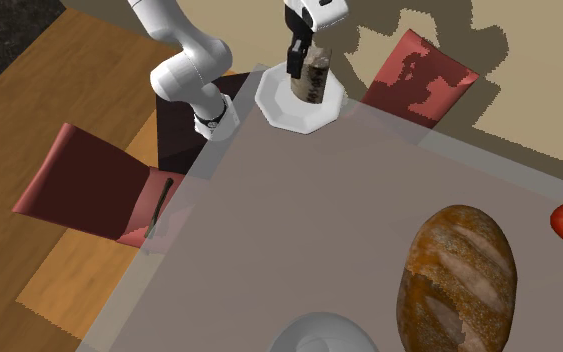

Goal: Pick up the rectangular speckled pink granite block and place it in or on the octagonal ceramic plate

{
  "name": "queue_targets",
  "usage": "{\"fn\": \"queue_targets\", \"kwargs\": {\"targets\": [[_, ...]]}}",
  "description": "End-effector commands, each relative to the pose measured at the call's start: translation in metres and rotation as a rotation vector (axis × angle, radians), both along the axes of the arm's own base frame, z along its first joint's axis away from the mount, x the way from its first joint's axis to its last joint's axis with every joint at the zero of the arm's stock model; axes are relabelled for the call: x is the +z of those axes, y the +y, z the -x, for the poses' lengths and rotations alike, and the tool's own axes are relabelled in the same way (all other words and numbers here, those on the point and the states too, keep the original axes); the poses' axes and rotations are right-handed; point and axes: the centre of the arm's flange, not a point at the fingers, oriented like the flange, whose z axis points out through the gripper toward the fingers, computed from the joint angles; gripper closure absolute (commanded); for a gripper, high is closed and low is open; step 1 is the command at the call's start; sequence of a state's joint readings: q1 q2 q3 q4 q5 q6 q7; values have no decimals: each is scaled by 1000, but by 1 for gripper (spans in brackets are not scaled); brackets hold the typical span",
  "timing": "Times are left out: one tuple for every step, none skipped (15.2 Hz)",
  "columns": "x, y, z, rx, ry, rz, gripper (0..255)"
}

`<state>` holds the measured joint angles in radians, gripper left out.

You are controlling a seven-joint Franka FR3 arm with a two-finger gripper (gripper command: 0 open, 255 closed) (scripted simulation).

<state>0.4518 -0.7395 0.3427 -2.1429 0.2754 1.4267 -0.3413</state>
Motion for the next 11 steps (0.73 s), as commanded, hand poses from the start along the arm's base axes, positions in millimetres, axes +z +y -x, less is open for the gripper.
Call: {"fn": "queue_targets", "kwargs": {"targets": [[20, 0, -1, 0, 0, 0, 0], [33, 0, -1, 0, 0, 0, 0], [44, -1, -2, 0, 0, 0, 0], [44, -1, -2, 0, 0, 0, 0], [44, -1, -2, 0, 0, 0, 0], [44, -1, -2, 0, 0, 0, 0], [44, -1, -2, 0, 0, 0, 0], [44, -1, -2, 0, 0, 0, 0], [44, -1, -2, 0, 0, 0, 0], [44, -1, -2, 0, 0, 0, 0], [44, -1, -2, 0, 0, 0, 0]]}}
